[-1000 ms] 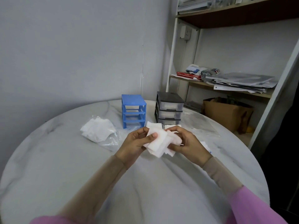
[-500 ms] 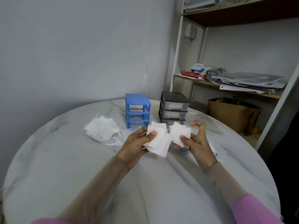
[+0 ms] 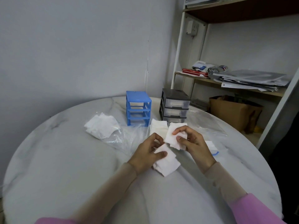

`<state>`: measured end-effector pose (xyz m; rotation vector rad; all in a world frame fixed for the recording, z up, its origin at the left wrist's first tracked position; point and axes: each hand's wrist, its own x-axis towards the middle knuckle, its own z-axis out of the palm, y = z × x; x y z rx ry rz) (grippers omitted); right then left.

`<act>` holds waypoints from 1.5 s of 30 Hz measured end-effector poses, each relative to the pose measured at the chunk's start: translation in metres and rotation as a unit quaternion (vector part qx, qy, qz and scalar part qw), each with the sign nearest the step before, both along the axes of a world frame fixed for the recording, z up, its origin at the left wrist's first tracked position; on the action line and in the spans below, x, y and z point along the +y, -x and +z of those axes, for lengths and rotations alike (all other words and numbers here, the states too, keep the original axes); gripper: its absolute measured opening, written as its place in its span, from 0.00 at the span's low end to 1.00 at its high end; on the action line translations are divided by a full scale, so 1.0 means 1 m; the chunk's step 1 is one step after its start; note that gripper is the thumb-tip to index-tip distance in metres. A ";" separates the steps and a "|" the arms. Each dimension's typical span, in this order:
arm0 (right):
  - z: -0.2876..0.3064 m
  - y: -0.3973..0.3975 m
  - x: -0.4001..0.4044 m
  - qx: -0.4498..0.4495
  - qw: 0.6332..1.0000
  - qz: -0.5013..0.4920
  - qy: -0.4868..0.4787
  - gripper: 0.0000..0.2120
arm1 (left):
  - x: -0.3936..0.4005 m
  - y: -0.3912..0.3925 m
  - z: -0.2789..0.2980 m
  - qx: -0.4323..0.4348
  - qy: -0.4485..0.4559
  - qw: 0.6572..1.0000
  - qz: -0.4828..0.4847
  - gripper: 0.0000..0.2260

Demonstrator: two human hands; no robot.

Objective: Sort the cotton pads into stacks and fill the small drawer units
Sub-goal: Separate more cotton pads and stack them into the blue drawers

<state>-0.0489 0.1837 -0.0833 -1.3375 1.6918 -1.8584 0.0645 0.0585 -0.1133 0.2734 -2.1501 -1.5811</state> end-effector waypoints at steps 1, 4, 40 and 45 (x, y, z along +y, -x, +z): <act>0.000 0.000 0.000 0.008 1.000 -0.003 -0.007 0.14 | 0.001 0.000 0.002 0.011 -0.028 0.999 -0.017 0.11; 0.000 -0.001 0.001 0.036 0.998 -0.040 -0.019 0.18 | 0.002 -0.001 0.009 0.069 -0.058 0.996 -0.023 0.12; -0.003 -0.008 -0.006 -0.196 0.981 0.005 0.000 0.08 | 0.008 -0.012 0.035 0.131 -0.248 0.959 0.035 0.10; -0.003 -0.008 -0.006 -0.173 0.985 -0.005 0.009 0.08 | 0.008 -0.011 0.035 0.142 -0.250 0.955 0.078 0.12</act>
